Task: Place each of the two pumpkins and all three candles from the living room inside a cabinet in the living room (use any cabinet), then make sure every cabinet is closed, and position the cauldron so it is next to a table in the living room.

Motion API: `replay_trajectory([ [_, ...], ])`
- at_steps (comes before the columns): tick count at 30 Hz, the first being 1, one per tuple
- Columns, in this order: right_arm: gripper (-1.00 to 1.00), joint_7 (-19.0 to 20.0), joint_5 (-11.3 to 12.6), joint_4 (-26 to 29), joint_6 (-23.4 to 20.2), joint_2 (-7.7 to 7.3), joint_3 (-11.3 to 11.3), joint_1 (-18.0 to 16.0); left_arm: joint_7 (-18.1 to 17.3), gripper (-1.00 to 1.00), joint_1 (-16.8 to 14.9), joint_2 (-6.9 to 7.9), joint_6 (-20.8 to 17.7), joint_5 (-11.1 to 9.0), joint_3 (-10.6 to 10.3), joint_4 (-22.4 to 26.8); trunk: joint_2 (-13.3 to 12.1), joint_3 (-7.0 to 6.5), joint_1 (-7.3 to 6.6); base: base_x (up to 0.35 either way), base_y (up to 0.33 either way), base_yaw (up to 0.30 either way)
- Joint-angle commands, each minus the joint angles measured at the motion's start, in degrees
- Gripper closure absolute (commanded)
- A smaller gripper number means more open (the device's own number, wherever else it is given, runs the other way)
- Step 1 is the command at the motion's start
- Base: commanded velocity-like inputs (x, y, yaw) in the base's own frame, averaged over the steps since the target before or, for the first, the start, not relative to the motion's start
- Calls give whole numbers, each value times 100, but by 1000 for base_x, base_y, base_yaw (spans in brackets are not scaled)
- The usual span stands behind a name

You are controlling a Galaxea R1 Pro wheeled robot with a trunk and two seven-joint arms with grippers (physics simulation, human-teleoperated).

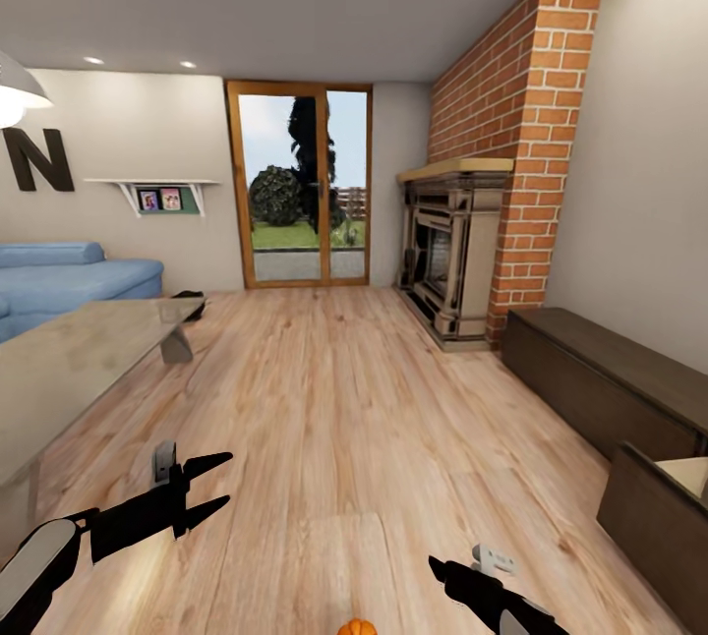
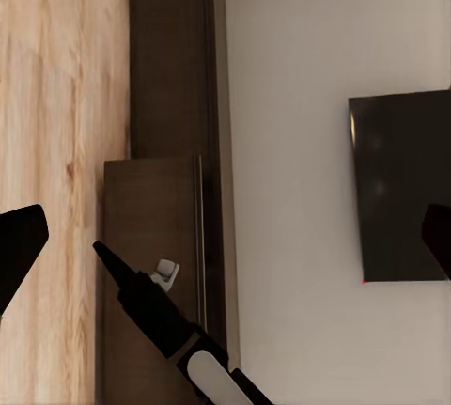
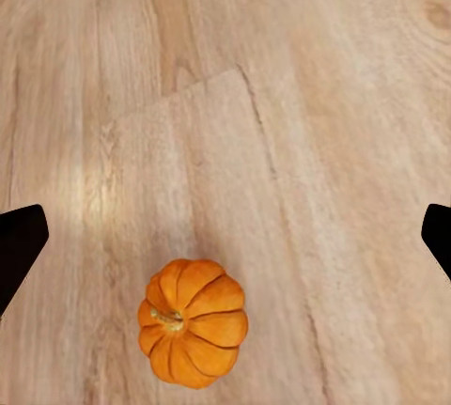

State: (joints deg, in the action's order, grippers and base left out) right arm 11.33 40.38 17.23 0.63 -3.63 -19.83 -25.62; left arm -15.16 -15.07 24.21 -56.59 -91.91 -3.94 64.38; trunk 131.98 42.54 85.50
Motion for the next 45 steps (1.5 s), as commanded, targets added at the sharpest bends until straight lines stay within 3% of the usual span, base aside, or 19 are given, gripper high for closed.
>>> replay_trajectory([
  [1, -100, 10, 57, -1, 7, -3, -38, -2, -57, -100, -5, 5, -1, 41, -10, -6, 3, 7, 2, 311, 0, 61],
  [25, -100, 19, 57, -26, -24, -1, -43, -3, -65, -100, -5, 6, -10, 24, -8, 183, 3, 7, 2, 153, 64, 21],
  [36, -100, 35, 92, -73, -65, -6, -311, -2, -66, -100, 0, -39, -18, 15, -56, 657, 3, 7, 2, 272, 66, 0],
  [40, -100, 146, 92, -85, -89, -7, -319, -2, -66, -100, 3, -86, -21, 15, -61, 719, 83, 42, 46, 106, 12, 0],
  [45, -100, 502, 92, -91, -498, -1, -308, -4, -66, -100, 10, -99, -27, 6, -68, 887, 283, 132, 156, 20, 3, 0],
])
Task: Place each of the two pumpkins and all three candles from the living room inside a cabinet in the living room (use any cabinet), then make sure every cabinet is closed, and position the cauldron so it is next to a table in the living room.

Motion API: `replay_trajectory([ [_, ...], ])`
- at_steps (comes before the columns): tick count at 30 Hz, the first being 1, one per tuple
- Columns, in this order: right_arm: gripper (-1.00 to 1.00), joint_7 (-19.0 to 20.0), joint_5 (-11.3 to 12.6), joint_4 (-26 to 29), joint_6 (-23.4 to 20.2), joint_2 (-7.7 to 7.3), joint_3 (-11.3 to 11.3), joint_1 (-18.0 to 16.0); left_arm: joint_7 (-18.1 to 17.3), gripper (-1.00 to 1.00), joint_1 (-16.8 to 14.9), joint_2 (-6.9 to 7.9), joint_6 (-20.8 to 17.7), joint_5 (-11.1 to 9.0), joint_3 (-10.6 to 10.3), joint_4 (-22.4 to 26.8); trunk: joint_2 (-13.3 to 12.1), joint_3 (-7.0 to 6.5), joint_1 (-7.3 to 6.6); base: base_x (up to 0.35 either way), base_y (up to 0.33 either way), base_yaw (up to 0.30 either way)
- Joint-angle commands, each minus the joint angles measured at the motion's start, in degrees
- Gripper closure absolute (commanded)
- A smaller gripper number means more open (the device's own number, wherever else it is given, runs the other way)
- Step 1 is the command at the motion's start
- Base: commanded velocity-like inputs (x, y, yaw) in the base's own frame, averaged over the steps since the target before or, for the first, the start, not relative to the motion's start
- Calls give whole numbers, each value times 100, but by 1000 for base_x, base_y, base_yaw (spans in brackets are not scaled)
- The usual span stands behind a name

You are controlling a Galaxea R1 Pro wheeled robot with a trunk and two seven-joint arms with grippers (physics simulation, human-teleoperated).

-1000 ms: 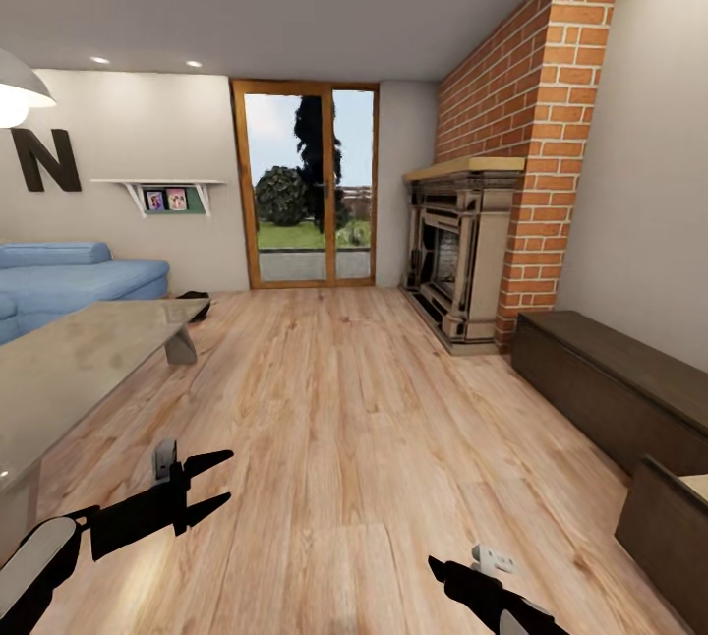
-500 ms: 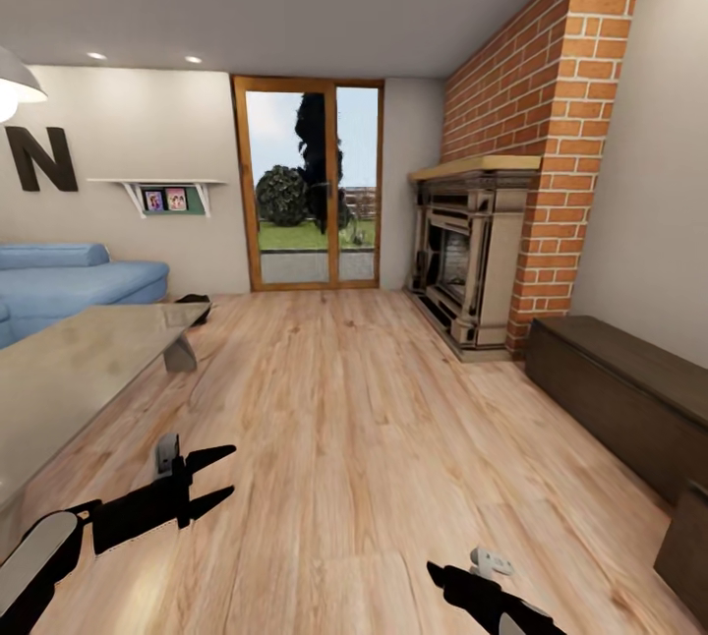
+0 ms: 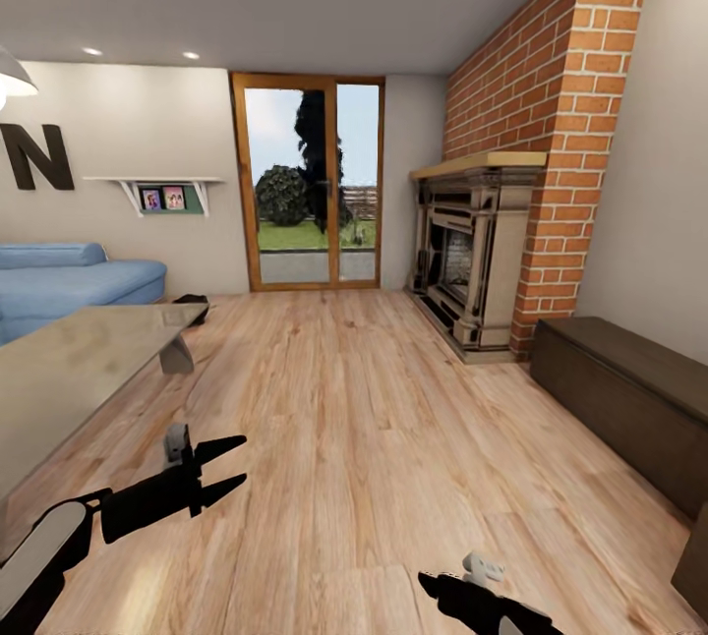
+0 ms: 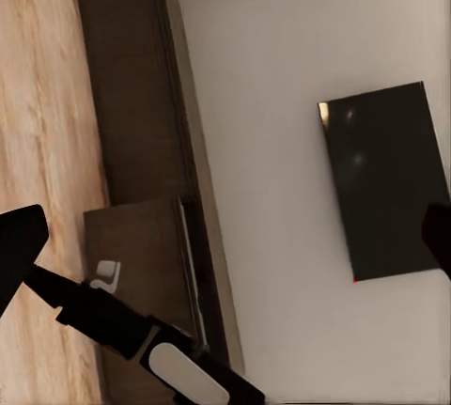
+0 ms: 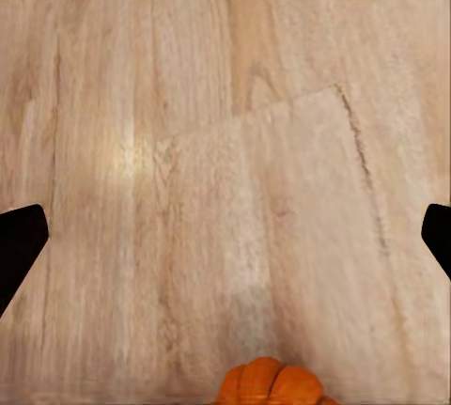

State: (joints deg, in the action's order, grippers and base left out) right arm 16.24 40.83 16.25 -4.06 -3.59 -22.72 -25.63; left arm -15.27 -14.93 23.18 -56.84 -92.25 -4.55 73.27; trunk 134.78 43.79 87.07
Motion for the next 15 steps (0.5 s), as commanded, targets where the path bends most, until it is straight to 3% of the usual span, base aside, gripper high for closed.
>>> replay_trajectory([
  [1, -100, 77, 47, 6, -96, -3, -14, -3, -55, -100, -2, 4, -2, 26, -11, 25, 44, 25, 21, 5, 1, 0],
  [15, -100, 113, 100, -32, -376, 7, -4, -3, -55, -100, 73, 10, -3, -21, -50, 77, 606, 276, 329, 1, 0, 0],
])
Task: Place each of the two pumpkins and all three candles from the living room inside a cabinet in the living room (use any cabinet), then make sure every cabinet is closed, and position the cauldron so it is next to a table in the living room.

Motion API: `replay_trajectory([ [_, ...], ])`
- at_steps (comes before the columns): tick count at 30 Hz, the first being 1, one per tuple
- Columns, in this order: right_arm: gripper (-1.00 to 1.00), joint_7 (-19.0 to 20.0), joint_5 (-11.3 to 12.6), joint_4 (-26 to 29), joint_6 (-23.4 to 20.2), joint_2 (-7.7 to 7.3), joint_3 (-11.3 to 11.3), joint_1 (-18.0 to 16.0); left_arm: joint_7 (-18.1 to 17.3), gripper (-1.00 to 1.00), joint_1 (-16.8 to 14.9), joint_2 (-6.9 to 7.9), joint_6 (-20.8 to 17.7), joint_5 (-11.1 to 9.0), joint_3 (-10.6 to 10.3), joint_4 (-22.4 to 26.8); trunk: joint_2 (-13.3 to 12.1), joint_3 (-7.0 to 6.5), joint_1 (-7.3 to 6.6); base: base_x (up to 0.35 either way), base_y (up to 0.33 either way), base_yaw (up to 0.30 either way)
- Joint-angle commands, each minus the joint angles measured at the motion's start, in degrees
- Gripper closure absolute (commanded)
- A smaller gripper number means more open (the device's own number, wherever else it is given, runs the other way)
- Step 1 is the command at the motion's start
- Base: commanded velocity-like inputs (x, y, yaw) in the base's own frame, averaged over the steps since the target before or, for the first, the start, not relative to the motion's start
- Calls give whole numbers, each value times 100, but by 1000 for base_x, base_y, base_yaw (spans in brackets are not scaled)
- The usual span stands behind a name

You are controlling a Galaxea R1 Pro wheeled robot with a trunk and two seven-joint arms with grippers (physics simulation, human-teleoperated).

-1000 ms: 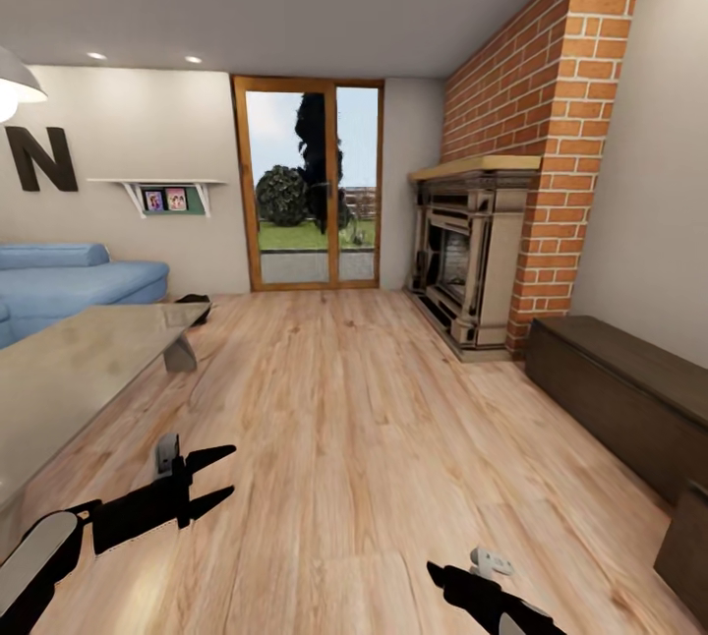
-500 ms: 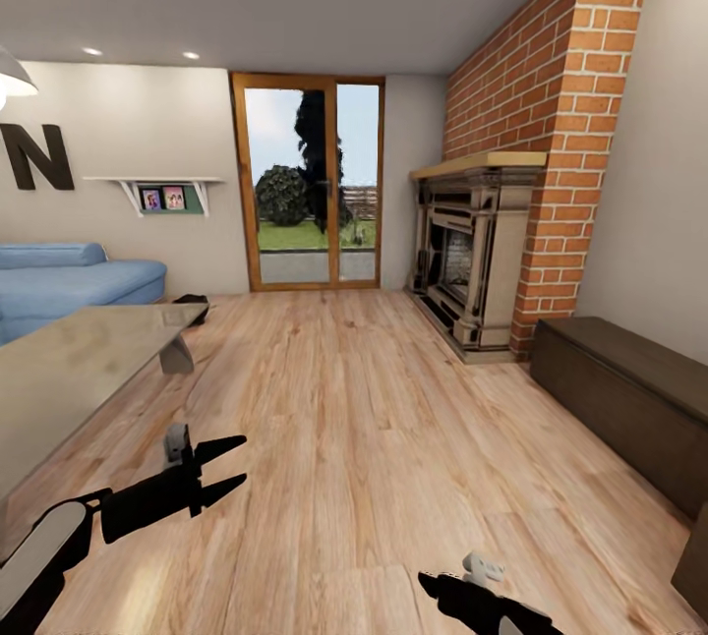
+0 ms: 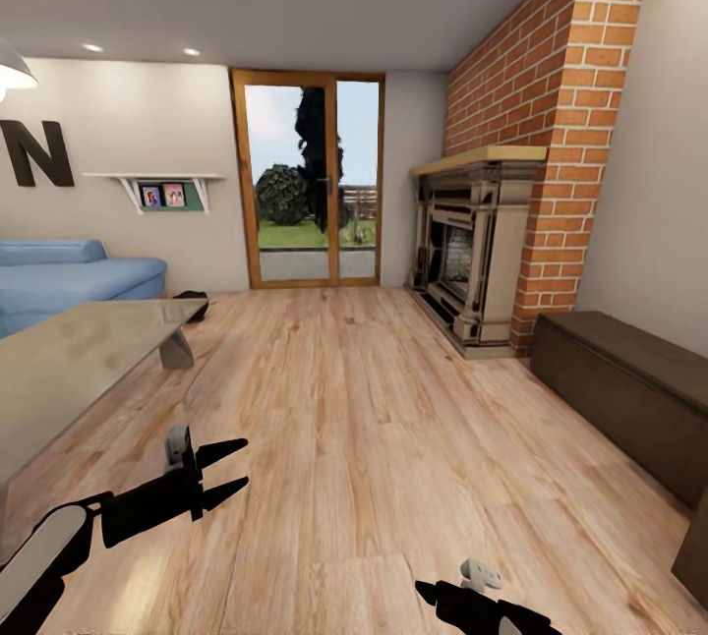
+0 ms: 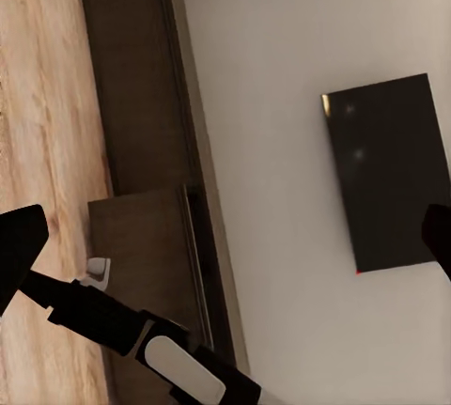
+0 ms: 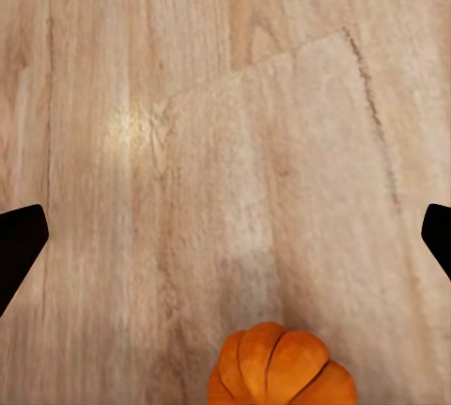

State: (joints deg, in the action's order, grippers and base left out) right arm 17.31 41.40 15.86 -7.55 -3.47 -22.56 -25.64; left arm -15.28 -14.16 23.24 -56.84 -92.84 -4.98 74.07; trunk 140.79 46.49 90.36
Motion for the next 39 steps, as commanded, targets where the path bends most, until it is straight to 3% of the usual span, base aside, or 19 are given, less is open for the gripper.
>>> replay_trajectory([
  [1, -100, 4, 47, 6, -30, -4, -18, -3, -54, -100, -4, 5, -2, 37, -6, -2, 44, 25, 21, 0, 0, 0],
  [6, -100, 1, 52, 5, -35, -4, -16, -3, -47, -100, -3, 5, -2, 37, -4, 2, 245, 114, 131, 0, 0, 0],
  [39, -100, 97, 2, 13, -49, -11, -20, -3, -46, -100, -3, -3, -2, 11, -12, 2, 289, 846, 216, -82, 11, 0],
])
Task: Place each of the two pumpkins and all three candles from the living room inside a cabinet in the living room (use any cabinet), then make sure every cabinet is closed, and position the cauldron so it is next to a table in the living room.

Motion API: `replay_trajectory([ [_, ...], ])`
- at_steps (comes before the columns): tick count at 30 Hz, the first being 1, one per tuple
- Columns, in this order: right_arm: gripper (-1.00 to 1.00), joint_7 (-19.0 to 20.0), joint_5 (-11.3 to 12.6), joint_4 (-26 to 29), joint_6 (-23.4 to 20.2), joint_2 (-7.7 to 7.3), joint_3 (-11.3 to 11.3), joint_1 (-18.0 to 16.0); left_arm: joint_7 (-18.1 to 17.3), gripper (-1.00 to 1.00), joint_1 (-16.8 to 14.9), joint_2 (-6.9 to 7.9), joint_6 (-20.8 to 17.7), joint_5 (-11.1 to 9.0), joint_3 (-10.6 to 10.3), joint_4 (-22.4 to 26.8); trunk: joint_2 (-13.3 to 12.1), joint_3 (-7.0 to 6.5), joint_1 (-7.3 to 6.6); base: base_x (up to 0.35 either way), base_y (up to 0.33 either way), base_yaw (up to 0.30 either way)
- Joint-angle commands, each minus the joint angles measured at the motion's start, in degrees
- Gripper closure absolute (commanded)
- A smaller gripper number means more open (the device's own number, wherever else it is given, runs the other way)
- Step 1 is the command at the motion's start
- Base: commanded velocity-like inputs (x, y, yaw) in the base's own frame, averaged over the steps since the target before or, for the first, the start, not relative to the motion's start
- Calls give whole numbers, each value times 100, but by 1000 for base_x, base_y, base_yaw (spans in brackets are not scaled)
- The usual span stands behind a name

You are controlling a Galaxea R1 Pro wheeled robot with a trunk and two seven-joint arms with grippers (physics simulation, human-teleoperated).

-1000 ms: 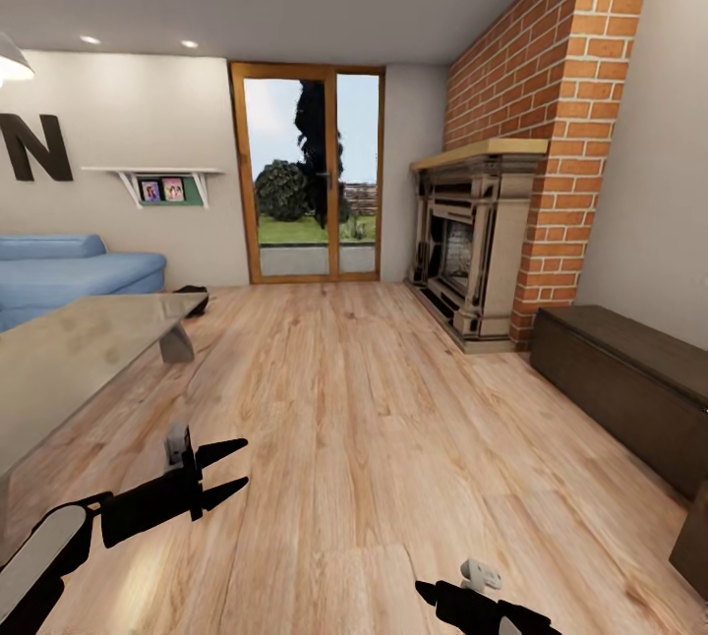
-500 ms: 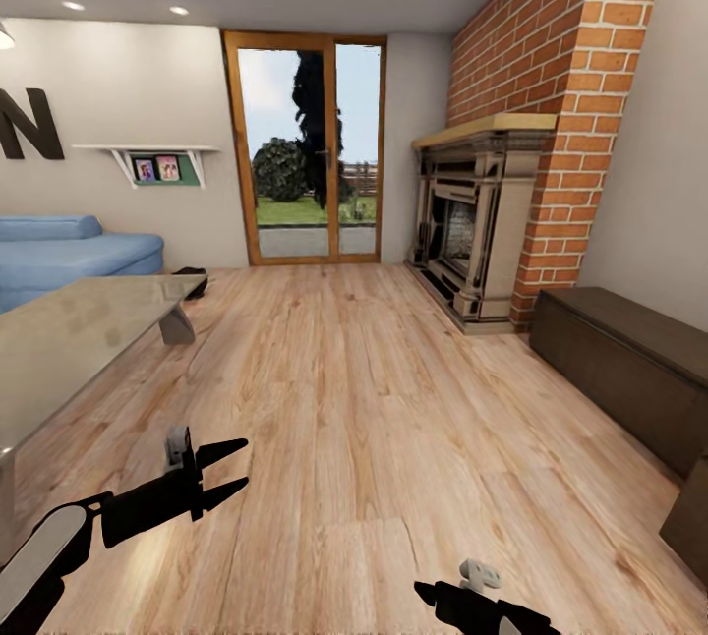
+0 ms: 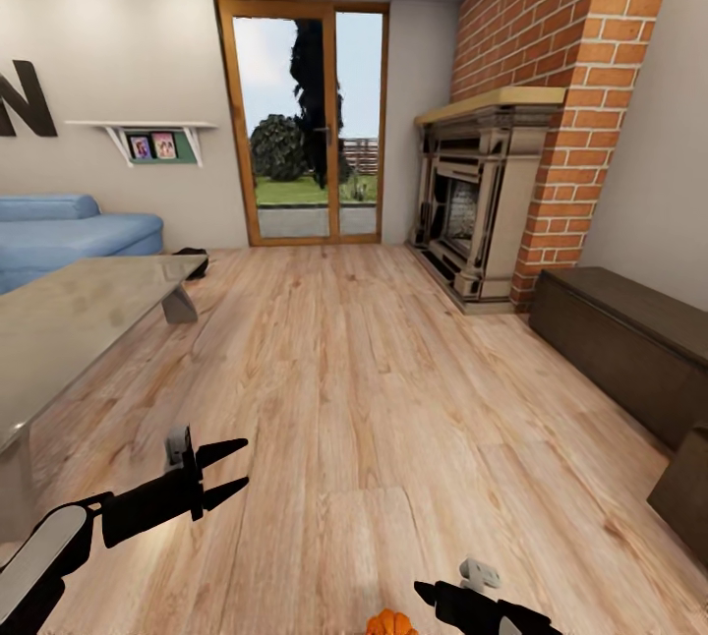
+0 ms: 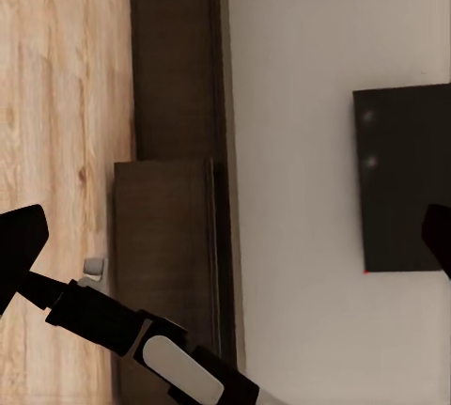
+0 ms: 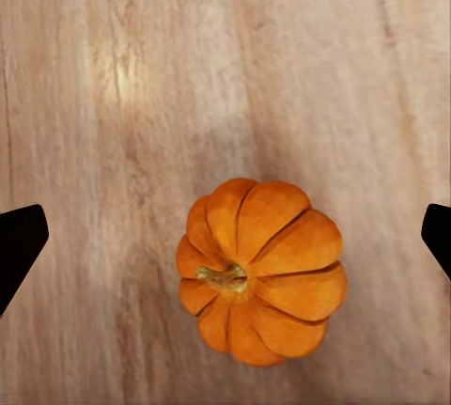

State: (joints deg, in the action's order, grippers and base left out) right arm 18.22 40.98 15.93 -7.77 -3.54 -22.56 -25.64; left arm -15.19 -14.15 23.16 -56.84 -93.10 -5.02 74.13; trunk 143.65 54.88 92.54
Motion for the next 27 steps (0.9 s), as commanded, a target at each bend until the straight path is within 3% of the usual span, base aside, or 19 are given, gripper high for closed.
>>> replay_trajectory([
  [1, -100, 6, 43, 7, -28, -5, -20, -2, -55, -100, -4, 4, -2, 38, -8, -4, 4, 28, 1, -6, 2, 0],
  [27, -100, -105, 11, 60, -273, 30, -23, -34, -55, -100, -4, 4, -2, 38, -9, -4, 39, 604, 68, 0, 0, 0],
])
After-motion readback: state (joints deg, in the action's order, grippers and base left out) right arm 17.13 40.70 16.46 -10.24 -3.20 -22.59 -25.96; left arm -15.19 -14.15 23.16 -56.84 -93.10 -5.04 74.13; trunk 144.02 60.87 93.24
